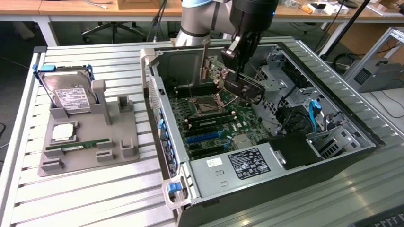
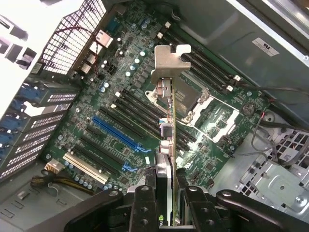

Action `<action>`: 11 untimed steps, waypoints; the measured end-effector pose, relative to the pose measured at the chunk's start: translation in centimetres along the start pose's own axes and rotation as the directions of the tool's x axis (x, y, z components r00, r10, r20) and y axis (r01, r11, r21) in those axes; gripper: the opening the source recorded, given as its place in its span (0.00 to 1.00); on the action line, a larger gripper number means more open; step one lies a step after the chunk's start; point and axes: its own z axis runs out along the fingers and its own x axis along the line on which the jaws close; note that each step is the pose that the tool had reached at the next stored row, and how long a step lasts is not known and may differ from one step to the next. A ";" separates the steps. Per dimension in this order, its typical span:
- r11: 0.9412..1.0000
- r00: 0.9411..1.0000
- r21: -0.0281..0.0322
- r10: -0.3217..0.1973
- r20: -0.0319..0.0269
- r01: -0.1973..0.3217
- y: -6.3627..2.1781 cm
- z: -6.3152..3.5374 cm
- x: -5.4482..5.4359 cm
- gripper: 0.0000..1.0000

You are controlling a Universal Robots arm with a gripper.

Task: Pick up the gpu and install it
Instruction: 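Insert the gpu into the slot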

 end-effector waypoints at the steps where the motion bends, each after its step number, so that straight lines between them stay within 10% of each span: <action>1: 1.000 1.000 0.000 -0.005 0.000 0.005 0.00 0.00 0.0 0.27; 11: 0.998 0.998 -0.001 -0.066 0.003 0.066 0.01 0.05 0.0 0.27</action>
